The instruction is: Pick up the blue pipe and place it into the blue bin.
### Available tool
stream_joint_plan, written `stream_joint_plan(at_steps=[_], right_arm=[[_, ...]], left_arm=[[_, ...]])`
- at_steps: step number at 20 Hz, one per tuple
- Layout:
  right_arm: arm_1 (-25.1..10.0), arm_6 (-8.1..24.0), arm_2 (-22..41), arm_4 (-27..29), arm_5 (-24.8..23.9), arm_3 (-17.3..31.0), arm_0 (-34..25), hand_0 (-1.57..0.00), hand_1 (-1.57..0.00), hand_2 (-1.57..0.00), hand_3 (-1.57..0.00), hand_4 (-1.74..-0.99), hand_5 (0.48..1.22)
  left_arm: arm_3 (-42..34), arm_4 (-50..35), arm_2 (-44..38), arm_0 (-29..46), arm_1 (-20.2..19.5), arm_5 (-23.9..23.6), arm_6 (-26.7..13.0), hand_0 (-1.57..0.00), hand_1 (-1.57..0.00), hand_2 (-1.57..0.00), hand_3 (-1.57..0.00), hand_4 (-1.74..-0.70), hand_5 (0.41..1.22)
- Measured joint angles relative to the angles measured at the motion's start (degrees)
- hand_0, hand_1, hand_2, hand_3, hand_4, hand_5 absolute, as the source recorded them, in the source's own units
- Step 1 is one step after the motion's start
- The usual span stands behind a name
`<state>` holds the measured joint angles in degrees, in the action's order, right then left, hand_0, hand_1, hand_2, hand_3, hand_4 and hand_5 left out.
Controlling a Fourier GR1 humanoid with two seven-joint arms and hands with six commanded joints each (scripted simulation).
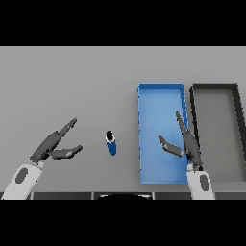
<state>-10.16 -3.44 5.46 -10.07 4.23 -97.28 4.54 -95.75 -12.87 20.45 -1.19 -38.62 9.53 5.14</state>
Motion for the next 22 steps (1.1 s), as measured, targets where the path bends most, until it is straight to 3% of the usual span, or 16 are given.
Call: stream_joint_plan(at_steps=[3, 5, 9, 11, 22], right_arm=[[-0.1, -0.4, -0.8, 1.5, 0.7, 0.4, -0.4, 0.00, 0.00, 0.00, 0.00, -1.228, 0.573], [-0.4, -0.5, -0.8, 1.2, 0.7, 0.3, -0.1, 0.00, 0.00, 0.00, 0.00, -1.219, 0.572], [-0.1, 0.2, -0.5, 1.3, 1.0, 0.7, -0.5, 0.00, 0.00, 0.00, 0.00, -1.210, 0.570], [0.3, -0.2, -0.1, 0.6, 0.6, 0.7, -0.4, 0.00, 0.00, 0.00, 0.00, -1.210, 0.564], [0.2, -0.1, -1.1, 2.4, 1.1, 0.4, -0.2, 0.00, 0.00, 0.00, 0.00, -1.200, 0.547]], left_arm=[[-3.5, 1.2, 3.8, -0.3, 0.4, 0.7, -6.5, 0.00, 0.00, 0.00, 0.00, -1.05, 0.483], [-4.8, 2.4, 6.1, -0.2, 0.8, 1.7, -7.9, 0.00, 0.00, 0.00, 0.00, -1.08, 0.472], [-3.2, 7.0, 10.7, -1.7, 5.4, 1.3, -8.5, 0.00, 0.00, 0.00, 0.00, -1.12, 0.470], [-2.1, 7.7, 11.6, -2.4, 7.3, 1.3, -6.6, 0.00, 0.00, 0.00, 0.00, -1.15, 0.484], [12.1, 11.4, 13.5, -8.1, 20.8, -2.8, -3.8, 0.00, 0.00, 0.00, 0.00, -1.10, 0.497]])
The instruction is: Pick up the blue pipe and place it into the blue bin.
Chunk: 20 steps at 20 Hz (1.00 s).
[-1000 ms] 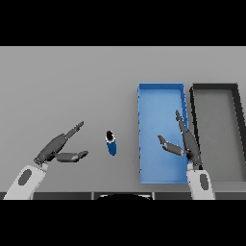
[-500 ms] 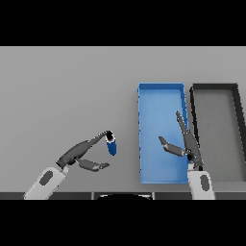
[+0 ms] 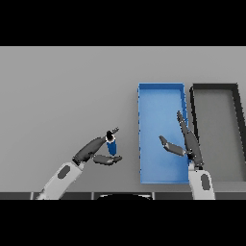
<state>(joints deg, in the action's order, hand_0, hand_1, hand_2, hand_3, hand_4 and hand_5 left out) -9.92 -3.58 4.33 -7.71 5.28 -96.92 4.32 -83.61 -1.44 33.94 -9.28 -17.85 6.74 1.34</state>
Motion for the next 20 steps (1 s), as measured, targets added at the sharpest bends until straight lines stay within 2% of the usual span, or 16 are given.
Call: stream_joint_plan(at_steps=[2, 4, 6, 7, 8, 9, 11, 13, 14, 16, 18, 20], right_arm=[[0.0, -0.7, 0.3, -0.3, 0.1, -0.3, 0.4, 0.00, 0.00, 0.00, 0.00, -1.195, 0.548], [-0.6, 0.1, -0.1, -0.6, -0.1, 0.3, 0.3, 0.00, 0.00, 0.00, 0.00, -1.188, 0.550], [-0.9, -1.4, 0.1, -0.9, 0.2, -0.3, 1.3, 0.00, 0.00, 0.00, 0.00, -1.188, 0.556], [-0.8, -0.8, -0.2, -0.6, 0.0, -0.1, 1.0, 0.00, 0.00, 0.00, 0.00, -1.196, 0.560], [-0.7, -0.7, -0.3, -0.3, 0.2, 0.5, 0.5, 0.00, 0.00, 0.00, 0.00, -1.192, 0.560], [-0.2, -1.0, 0.2, -0.5, 0.1, 0.0, 0.9, 0.00, 0.00, 0.00, 0.00, -1.191, 0.561], [0.0, -1.1, 0.6, -1.0, -0.1, -0.2, 0.9, 0.00, 0.00, 0.00, 0.00, -1.184, 0.562], [-0.3, -1.3, 0.2, -1.2, -0.3, 0.0, 1.5, 0.00, 0.00, 0.00, 0.00, -1.179, 0.561], [-0.7, -1.0, 0.0, -1.3, -0.5, -0.1, 1.5, 0.00, 0.00, 0.00, 0.00, -1.178, 0.561], [-0.7, -0.7, 0.0, -1.0, -0.2, 0.2, 0.6, 0.00, 0.00, 0.00, 0.00, -1.176, 0.559], [-0.6, -1.0, 0.1, -1.2, -0.1, 0.3, 1.7, 0.00, 0.00, 0.00, 0.00, -1.174, 0.558], [0.1, 0.0, 0.7, -2.0, -0.6, 0.9, 0.4, 0.00, 0.00, 0.00, 0.00, -1.166, 0.556]], left_arm=[[2.3, 1.4, 0.1, -0.9, 1.7, -1.3, 1.8, 0.00, 0.00, -0.02, 0.00, -1.10, 0.517], [3.9, -0.2, -0.3, -1.9, 3.4, -0.3, 3.2, 0.00, 0.00, -0.09, -0.04, -1.14, 0.567], [5.2, -2.3, -0.8, -2.1, 5.0, 0.9, 3.7, 0.00, -0.12, -0.27, -0.20, -1.22, 0.635], [5.5, -3.7, -1.5, -2.3, 5.3, 1.4, 3.6, -0.04, -0.25, -0.42, -0.35, -1.27, 0.675], [6.0, -4.3, -1.5, -2.7, 6.6, 1.5, 3.3, -0.18, -0.41, -0.58, -0.59, -1.30, 0.784], [6.4, -4.9, -1.4, -2.3, 7.7, 1.7, 3.9, -0.42, -0.64, -0.78, -0.78, -1.38, 0.872], [6.4, -4.9, -1.5, -2.0, 8.1, 1.0, 4.6, -0.83, -0.98, -1.06, -1.02, -1.50, 0.997], [5.2, -4.9, -1.1, -1.0, 8.1, 1.3, 5.3, -1.10, -1.19, -1.25, -1.20, -1.59, 1.078], [5.4, -4.7, -0.5, -1.4, 8.6, 1.1, 4.8, -1.19, -1.27, -1.31, -1.26, -1.62, 1.106], [4.3, -3.7, 0.4, -1.6, 8.6, 0.2, 4.1, -1.33, -1.38, -1.40, -1.37, -1.56, 1.148], [3.8, -2.7, 1.0, -0.7, 8.2, -0.2, 6.0, -1.42, -1.45, -1.46, -1.44, -1.52, 1.174], [3.5, -1.4, 1.4, -0.3, 8.6, -0.5, 7.4, -1.47, -1.49, -1.50, -1.49, -1.50, 1.191]])
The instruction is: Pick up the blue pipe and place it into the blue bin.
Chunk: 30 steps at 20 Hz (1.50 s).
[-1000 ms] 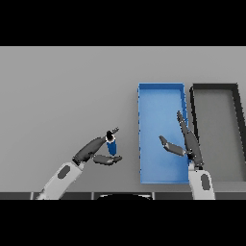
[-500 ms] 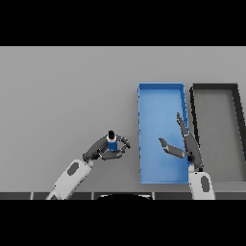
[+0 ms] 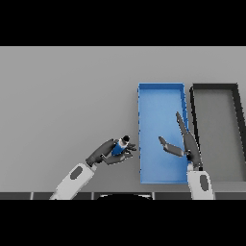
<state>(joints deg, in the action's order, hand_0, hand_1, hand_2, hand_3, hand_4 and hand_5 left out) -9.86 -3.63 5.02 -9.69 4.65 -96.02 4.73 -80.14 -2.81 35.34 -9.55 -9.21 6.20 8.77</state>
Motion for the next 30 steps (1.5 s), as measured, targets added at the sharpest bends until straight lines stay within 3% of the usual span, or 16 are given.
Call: stream_joint_plan(at_steps=[5, 14, 17, 21, 24, 26, 28, 30], right_arm=[[-0.5, -0.4, -0.4, 0.0, 0.0, 0.0, 0.1, 0.00, 0.00, 0.00, 0.00, -1.144, 0.551], [-1.9, -0.8, -1.0, -0.6, 0.1, 0.5, 0.1, 0.00, 0.00, 0.00, 0.00, -1.124, 0.574], [0.6, -2.2, 0.1, -1.8, -2.2, -3.7, 4.8, 0.00, 0.00, 0.00, 0.00, -1.122, 0.578], [7.8, -4.2, 2.7, -7.2, -10.7, -10.7, 18.2, 0.00, 0.00, 0.00, 0.00, -1.157, 0.578], [10.2, -2.4, 3.3, -9.3, -13.9, -13.1, 20.5, 0.00, -0.01, 0.00, 0.00, -1.194, 0.572], [10.9, -4.6, 3.3, -7.0, -13.3, -14.5, 20.7, 0.00, -0.02, -0.03, 0.00, -1.166, 0.571], [10.2, -9.3, 3.0, -1.6, -10.1, -17.8, 20.5, 0.00, -0.01, -0.03, 0.00, -1.175, 0.592], [7.3, -9.4, 2.5, 1.2, -7.3, -21.8, 19.5, 0.00, -0.01, -0.02, 0.00, -1.163, 0.592]], left_arm=[[-4.4, -0.6, -0.9, -0.8, 2.6, -0.3, 3.1, -1.54, -1.54, -1.55, -1.54, -1.48, 1.211], [-9.4, 0.6, -1.6, -4.6, 4.5, 1.4, -4.5, -1.57, -1.57, -1.57, -1.57, -1.47, 1.220], [-9.7, 0.5, -2.0, -4.0, 4.6, 2.7, -4.2, -1.57, -1.57, -1.57, -1.57, -1.47, 1.220], [-10.2, 1.2, -2.6, -4.0, 5.2, 3.2, -5.0, -1.57, -1.57, -1.57, -1.57, -1.47, 1.220], [-9.8, 2.2, -2.8, -3.6, 5.3, 4.0, -4.7, -1.57, -1.57, -1.57, -1.57, -1.47, 1.221], [-9.8, 2.6, -3.3, -3.4, 5.4, 4.3, -4.4, -1.57, -1.57, -1.57, -1.57, -1.47, 1.221], [-9.0, 2.7, -4.0, -3.8, 5.9, 4.8, -4.7, -1.57, -1.57, -1.57, -1.57, -1.47, 1.221], [-10.4, 3.2, -3.6, -2.5, 5.7, 5.4, -4.3, -1.57, -1.57, -1.57, -1.57, -1.47, 1.221]])
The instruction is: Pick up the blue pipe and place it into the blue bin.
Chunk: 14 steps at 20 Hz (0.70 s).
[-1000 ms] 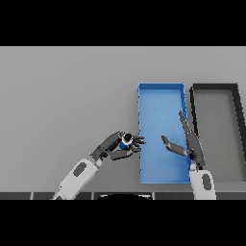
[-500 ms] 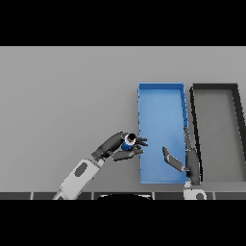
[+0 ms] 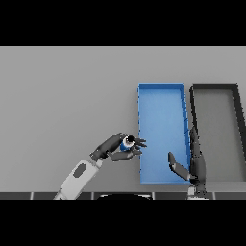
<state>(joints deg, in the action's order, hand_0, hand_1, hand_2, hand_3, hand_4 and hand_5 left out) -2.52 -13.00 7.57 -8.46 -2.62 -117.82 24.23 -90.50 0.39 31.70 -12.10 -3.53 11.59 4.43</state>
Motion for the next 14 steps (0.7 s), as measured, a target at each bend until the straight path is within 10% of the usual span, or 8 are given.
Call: stream_joint_plan(at_steps=[3, 14], right_arm=[[-5.2, 11.0, 0.9, 1.8, 5.7, -2.9, -1.5, 0.00, 0.00, -0.01, 0.00, -1.177, 0.567], [-9.9, 28.1, 10.8, 0.4, 15.8, -8.9, -16.0, 0.00, 0.00, 0.00, 0.00, -1.232, 0.525]], left_arm=[[-0.6, 0.8, -0.4, -0.3, 0.4, 0.3, -1.1, -1.57, -1.57, -1.57, -1.57, -1.47, 1.221], [0.0, 3.6, -1.4, -0.4, 2.3, 2.0, -2.1, -1.57, -1.57, -1.57, -1.57, -1.47, 1.221]])
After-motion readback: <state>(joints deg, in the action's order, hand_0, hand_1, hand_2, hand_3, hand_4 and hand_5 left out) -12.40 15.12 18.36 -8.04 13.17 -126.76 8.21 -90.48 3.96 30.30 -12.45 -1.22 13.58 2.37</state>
